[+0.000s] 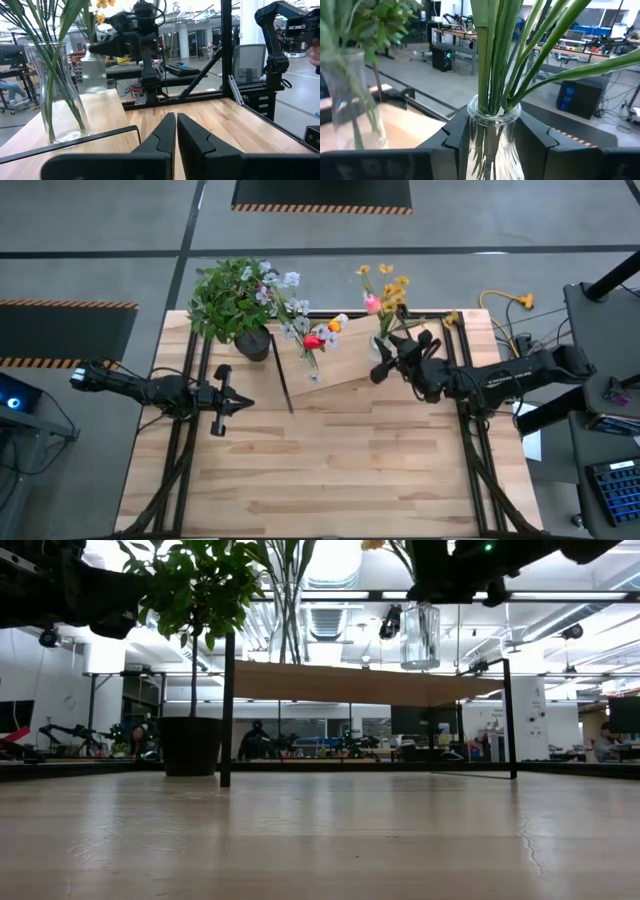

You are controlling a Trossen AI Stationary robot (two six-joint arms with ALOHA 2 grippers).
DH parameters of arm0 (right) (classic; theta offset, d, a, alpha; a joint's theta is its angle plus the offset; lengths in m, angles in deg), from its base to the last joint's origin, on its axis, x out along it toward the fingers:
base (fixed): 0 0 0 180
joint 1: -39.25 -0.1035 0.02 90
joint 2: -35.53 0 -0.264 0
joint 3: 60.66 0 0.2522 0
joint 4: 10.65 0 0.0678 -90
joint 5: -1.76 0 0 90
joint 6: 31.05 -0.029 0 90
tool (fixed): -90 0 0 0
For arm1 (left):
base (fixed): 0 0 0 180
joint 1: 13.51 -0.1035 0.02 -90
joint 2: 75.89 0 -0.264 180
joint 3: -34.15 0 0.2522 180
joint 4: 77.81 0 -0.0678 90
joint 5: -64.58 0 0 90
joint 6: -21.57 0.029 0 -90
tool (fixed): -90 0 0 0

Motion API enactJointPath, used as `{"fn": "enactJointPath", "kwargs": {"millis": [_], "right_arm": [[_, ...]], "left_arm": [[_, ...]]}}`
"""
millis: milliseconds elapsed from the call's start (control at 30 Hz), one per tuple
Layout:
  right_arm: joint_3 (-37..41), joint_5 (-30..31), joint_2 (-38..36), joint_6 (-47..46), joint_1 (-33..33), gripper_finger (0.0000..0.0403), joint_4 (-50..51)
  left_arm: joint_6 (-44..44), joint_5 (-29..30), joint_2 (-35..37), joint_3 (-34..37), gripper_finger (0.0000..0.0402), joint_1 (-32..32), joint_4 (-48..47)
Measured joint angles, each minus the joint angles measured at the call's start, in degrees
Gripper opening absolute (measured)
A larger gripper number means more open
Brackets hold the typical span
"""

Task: Pick and place flowers into a vace then onto a shelf
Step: Move the transparent vase on the shelf

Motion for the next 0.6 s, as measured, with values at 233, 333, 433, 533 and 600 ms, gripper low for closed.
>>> {"fn": "enactJointPath", "kwargs": {"millis": [233,333,433,533,600], "right_arm": [[0.0,-3.4,1.9,-4.0,4.9,0.0117,-1.2],[0.0,-3.8,2.8,-4.5,6.1,0.0114,-1.4],[0.0,-4.1,3.6,-4.6,6.5,0.0116,-1.3],[0.0,-5.1,3.7,-4.9,6.9,0.0119,-1.0],[0.0,-6.6,3.7,-5.0,7.2,0.012,-0.9]], "left_arm": [[0.0,0.0,0.1,0.0,0.0,0.0,0.0],[0.0,0.0,0.1,0.0,0.0,0.0,0.0],[0.0,0.0,0.1,0.0,0.0,0.0,0.0],[0.0,0.0,0.1,0.0,0.0,0.0,0.0],[0.0,0.0,0.0,0.0,0.0,0.0,0.0]]}}
